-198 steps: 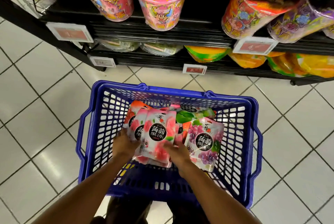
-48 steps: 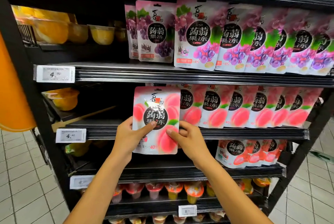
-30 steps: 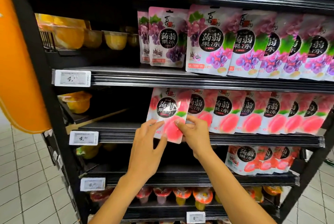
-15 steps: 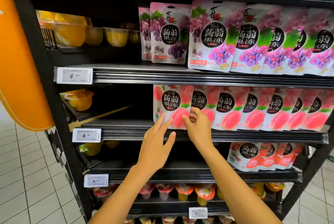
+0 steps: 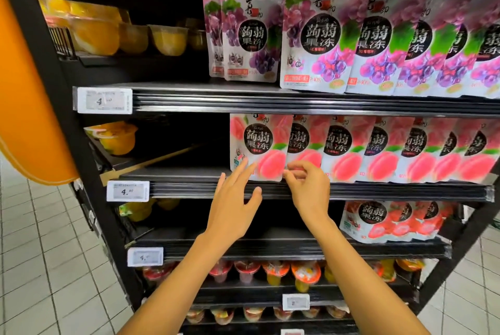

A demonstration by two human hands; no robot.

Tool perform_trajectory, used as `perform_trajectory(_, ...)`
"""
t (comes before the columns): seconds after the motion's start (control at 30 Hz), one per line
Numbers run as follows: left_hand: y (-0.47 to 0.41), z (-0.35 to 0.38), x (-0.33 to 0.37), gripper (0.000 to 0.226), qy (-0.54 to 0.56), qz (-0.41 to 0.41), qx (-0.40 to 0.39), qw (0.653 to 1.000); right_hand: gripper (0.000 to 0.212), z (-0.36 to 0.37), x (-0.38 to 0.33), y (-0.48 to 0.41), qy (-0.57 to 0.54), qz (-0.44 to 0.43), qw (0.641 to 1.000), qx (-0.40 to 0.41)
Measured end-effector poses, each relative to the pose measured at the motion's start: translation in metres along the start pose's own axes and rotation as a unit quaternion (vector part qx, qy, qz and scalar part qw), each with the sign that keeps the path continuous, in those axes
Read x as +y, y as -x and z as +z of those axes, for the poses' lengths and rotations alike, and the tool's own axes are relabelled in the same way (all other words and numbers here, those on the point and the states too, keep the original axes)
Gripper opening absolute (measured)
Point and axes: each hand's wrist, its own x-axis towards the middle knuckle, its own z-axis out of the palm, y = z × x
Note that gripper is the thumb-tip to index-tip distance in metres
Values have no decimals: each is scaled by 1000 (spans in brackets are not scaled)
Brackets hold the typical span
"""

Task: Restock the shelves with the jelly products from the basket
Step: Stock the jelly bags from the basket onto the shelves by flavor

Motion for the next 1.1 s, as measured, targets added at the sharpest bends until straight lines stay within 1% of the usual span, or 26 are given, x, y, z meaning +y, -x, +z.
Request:
perform_trajectory(0.13, 18, 5, 1, 42, 82, -11, 67, 994, 13, -3, 12, 17, 8, 11, 999, 44)
perform_trajectory(0.2, 29, 9, 1, 34, 120, -24, 87, 989, 9, -3, 20, 30, -23, 10, 999, 30)
perform_trajectory(0.27, 41, 15, -3, 26, 173, -52, 91, 979, 6, -2, 28, 46, -86, 9, 996, -31)
perform_trajectory(0.33, 56, 23, -15, 22, 230, -94, 67, 966, 7, -1, 40, 65, -128, 21, 986, -102)
perform_trajectory(0.47, 111, 52, -58, 20, 260, -197, -5, 945, 12, 8, 90, 115, -123, 112, 961, -219)
perform_trajectory(0.57, 184, 89, -102, 20, 263, -318, -15, 911, 16, 24, 150, 175, -107, 227, 926, -282)
perform_trajectory(0.63, 243, 119, -132, 18, 246, -383, -25, 890, 26, 37, 196, 223, -83, 297, 903, -299)
perform_trajectory(0.7, 301, 145, -160, 19, 243, -460, -30, 854, 31, 47, 242, 271, -50, 365, 877, -308)
perform_trajectory(0.77, 356, 173, -193, 24, 246, -535, -35, 807, 16, 61, 291, 317, -30, 429, 844, -320)
perform_trajectory(0.8, 383, 187, -208, 27, 242, -567, -48, 786, 13, 69, 315, 339, -20, 455, 830, -321)
perform_trajectory(0.87, 429, 212, -231, 32, 228, -620, -64, 748, 14, 79, 354, 378, 3, 477, 818, -321)
perform_trajectory(0.93, 471, 238, -256, 21, 211, -654, -70, 723, 15, 93, 399, 418, 27, 511, 801, -310)
perform_trajectory(0.97, 492, 249, -271, 15, 198, -662, -101, 716, 16, 100, 422, 437, 24, 536, 788, -301)
perform_trajectory(1.0, 511, 259, -285, 13, 178, -669, -137, 708, 18, 108, 443, 454, 32, 556, 771, -309)
perform_trajectory(1.07, 546, 277, -319, 20, 143, -668, -194, 704, 21, 125, 479, 483, 57, 571, 738, -355)
perform_trajectory(1.1, 561, 286, -335, 20, 142, -670, -220, 694, 21, 133, 499, 496, 61, 574, 729, -368)
